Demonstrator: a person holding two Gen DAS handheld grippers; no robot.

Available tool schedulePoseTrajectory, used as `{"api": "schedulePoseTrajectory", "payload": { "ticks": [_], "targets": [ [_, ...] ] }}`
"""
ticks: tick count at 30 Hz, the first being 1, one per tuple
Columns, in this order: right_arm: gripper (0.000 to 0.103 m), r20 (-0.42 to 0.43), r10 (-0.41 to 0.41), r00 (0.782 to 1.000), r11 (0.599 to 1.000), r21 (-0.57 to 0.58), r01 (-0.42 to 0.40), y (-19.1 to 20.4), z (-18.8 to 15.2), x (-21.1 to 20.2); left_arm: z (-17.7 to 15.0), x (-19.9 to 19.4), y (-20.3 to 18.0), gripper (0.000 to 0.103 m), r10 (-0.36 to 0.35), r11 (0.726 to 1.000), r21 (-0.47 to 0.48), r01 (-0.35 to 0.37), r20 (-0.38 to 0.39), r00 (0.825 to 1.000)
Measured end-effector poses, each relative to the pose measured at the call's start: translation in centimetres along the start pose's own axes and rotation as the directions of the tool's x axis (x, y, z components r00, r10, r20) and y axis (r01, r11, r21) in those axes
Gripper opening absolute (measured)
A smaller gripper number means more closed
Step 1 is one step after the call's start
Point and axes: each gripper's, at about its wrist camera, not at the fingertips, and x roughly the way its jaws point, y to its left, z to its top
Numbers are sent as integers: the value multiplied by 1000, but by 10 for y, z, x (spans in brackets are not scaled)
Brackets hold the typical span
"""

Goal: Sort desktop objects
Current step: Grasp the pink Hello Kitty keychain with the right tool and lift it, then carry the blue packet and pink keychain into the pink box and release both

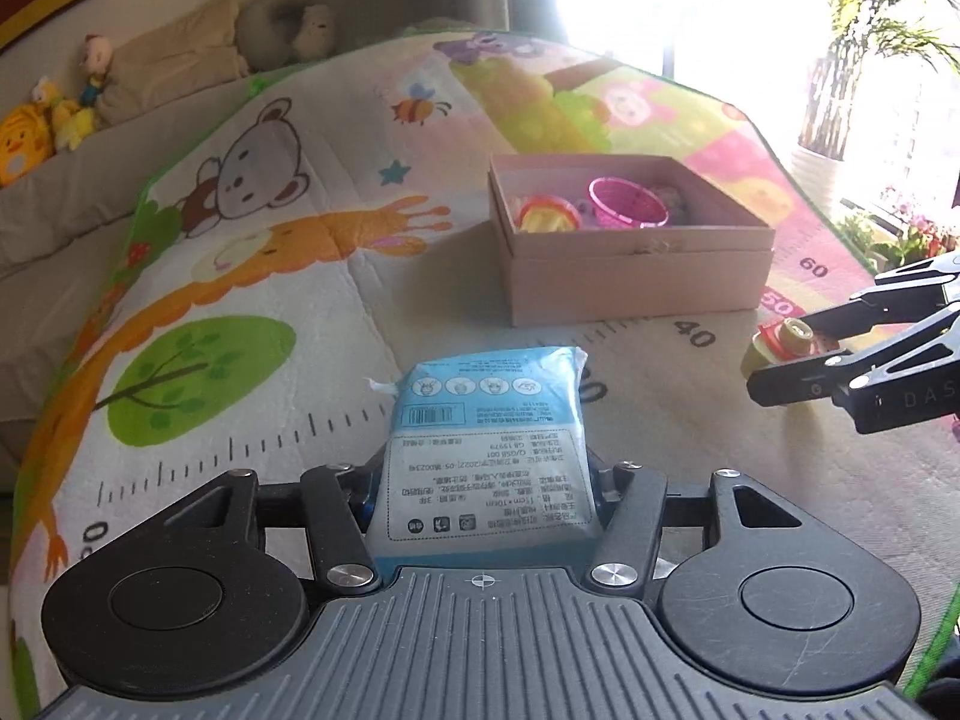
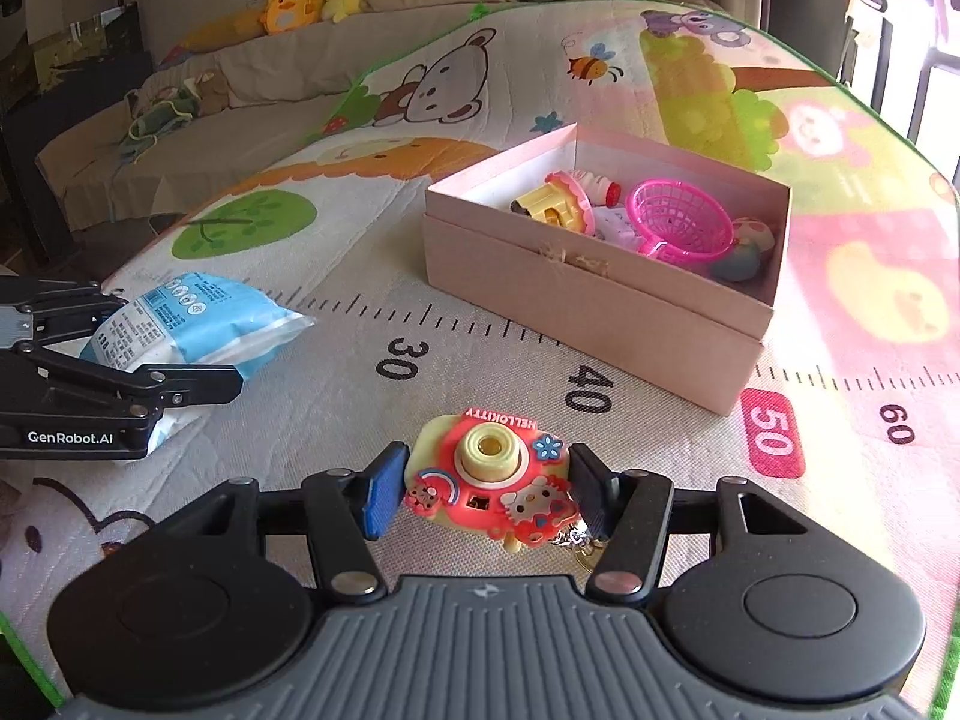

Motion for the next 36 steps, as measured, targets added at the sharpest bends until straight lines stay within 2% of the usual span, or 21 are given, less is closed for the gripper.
{"api": "schedulePoseTrajectory", "payload": {
  "ticks": [3, 7, 10, 13, 15, 16, 18, 21, 26, 30, 36],
  "targets": [
    [58, 109, 2, 994, 1000, 5, -2, -12, 26, -47, 34, -26, -8, 60, 12, 997, 80, -21, 117, 993],
    [58, 258, 10, 966, 1000, 23, -17, -30, 71, -99, 89, -39, -26, 61, 21, 982, 178, -70, 262, 965],
    [58, 349, -29, 937, 1000, 17, 25, -41, 101, -119, 121, -21, -40, 61, 8, 974, 212, -76, 302, 953],
    [58, 390, -72, 918, 997, 19, 71, -51, 127, -120, 150, 16, -54, 61, -27, 975, 219, -48, 325, 945],
    [58, 396, -83, 914, 997, 26, 79, -60, 141, -113, 161, 46, -59, 71, -52, 983, 184, -13, 342, 938],
    [58, 395, -90, 914, 996, 31, 84, -63, 145, -109, 164, 61, -60, 86, -54, 985, 170, -3, 328, 943],
    [58, 383, -115, 917, 993, 50, 104, -72, 150, -96, 160, 85, -57, 90, -69, 986, 165, 25, 270, 960],
    [58, 345, -132, 929, 991, 69, 115, -85, 146, -78, 134, 91, -43, 96, -76, 989, 138, 45, 231, 970],
    [58, 252, -149, 956, 986, 106, 126, -100, 144, -30, 88, 97, -27, 97, -76, 992, 113, 63, 119, 990],
    [58, 178, -125, 976, 984, 145, 100, -103, 151, 9, 67, 100, -22, 99, -72, 993, 100, 66, 63, 995],
    [58, 196, -164, 967, 983, 114, 144, -89, 186, 53, 61, 105, -21, 100, -100, 993, 69, 97, 46, 994]
  ]
}}
